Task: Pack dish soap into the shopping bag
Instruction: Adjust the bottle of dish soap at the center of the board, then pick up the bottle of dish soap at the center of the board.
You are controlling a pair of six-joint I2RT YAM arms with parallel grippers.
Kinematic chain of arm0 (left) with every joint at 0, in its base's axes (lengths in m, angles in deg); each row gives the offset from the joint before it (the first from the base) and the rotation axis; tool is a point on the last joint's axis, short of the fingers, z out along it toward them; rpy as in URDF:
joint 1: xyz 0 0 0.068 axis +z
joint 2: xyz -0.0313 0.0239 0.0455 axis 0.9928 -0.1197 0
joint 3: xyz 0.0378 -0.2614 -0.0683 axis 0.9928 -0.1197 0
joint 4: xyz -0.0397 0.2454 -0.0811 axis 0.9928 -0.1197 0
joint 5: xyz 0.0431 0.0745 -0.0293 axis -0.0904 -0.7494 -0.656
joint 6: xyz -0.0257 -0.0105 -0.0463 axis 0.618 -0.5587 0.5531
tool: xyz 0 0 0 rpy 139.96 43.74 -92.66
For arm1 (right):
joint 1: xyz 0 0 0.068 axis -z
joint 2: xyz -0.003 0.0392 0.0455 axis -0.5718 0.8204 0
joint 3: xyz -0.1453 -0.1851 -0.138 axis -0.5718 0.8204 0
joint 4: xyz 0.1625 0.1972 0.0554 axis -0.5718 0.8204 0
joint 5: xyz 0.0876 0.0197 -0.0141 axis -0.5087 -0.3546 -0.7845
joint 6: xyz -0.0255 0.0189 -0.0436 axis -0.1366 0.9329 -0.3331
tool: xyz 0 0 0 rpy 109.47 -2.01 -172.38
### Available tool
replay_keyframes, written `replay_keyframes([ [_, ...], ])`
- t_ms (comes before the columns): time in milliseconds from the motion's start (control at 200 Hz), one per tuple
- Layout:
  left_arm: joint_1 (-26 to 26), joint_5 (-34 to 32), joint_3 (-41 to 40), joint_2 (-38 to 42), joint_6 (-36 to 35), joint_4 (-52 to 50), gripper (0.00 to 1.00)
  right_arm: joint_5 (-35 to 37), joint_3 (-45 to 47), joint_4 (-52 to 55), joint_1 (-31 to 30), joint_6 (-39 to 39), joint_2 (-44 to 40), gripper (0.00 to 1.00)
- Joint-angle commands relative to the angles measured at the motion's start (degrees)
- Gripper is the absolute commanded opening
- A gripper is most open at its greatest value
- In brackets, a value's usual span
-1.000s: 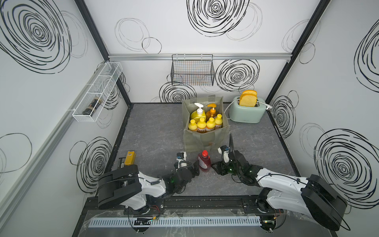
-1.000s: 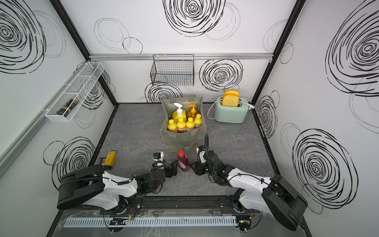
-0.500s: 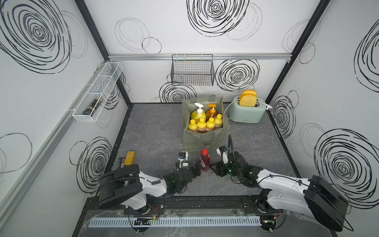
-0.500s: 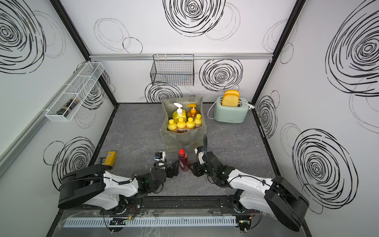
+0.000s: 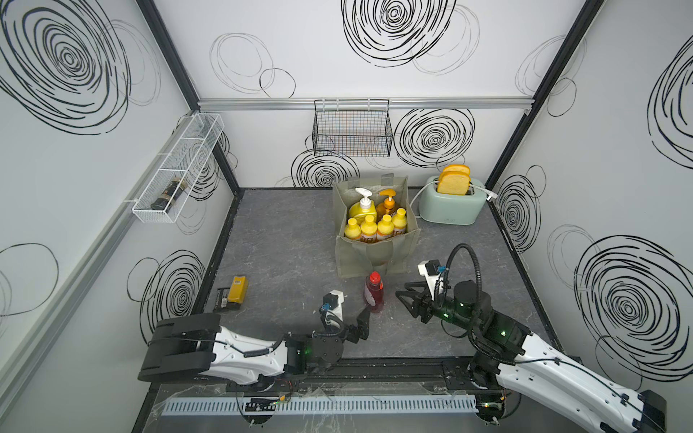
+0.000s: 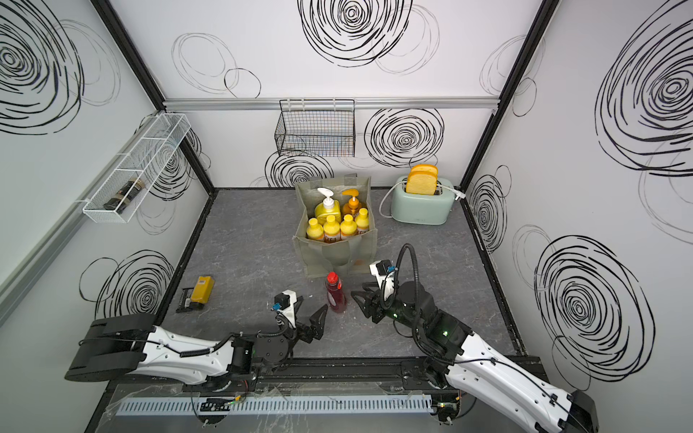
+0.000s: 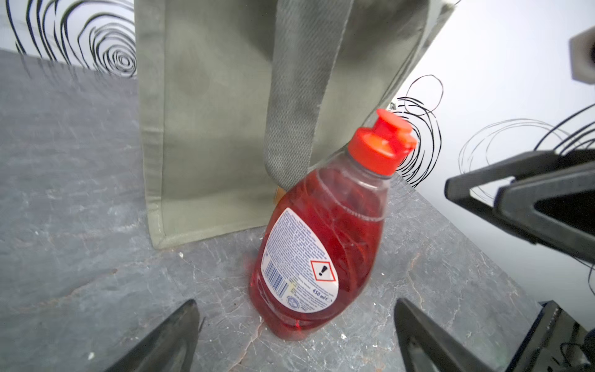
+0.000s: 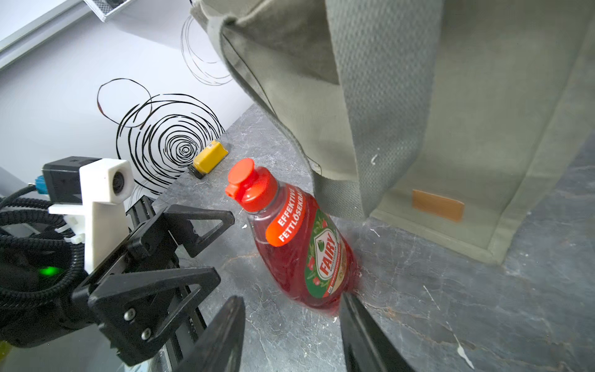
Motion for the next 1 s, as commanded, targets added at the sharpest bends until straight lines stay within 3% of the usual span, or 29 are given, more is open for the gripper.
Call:
replay_keyframes([
  [0, -3.2, -6.3, 0.5, 5.6, -12.7, 7.3, 0.96, -1.0, -3.6, 3.4, -0.4, -2.9, 0.8, 0.55],
  [85, -4.2, -7.3, 6.3, 10.0, -18.4, 3.0, 0.96, -2.0, -6.5, 3.1, -0.4, -3.5, 2.4, 0.56],
  [200, -0.8, -5.5, 15.2, 14.2, -21.1, -3.9, 0.96, -1.9, -11.3, 4.8, -0.4, -4.8, 4.8, 0.62],
  [315, 7.1, 4.0, 26.4, 17.5, -18.3, -14.1, 0.99, -1.3, -16.0, 7.5, -0.4, -6.1, 6.3, 0.63],
  [415, 17.3, 13.5, 36.4, 17.2, -15.2, -25.3, 0.99, -0.8, -19.0, 9.8, -0.3, -6.5, 7.0, 0.63],
  [610, 39.9, 33.8, 56.1, 9.6, -14.3, -46.9, 0.99, -1.3, -21.6, 11.2, -0.5, -6.8, 9.4, 0.63],
  [710, 49.4, 43.6, 63.2, 3.6, -14.8, -53.2, 0.99, -0.7, -24.0, 13.6, -0.7, -7.4, 11.4, 0.63],
  [796, 53.9, 48.8, 66.3, -0.9, -16.8, -55.7, 0.99, 1.0, -25.9, 15.0, -1.0, -8.6, 13.0, 0.64],
  [996, 58.6, 52.6, 68.0, -6.7, -19.4, -59.5, 0.96, 2.8, -29.0, 15.5, -1.5, -11.0, 18.2, 0.64],
])
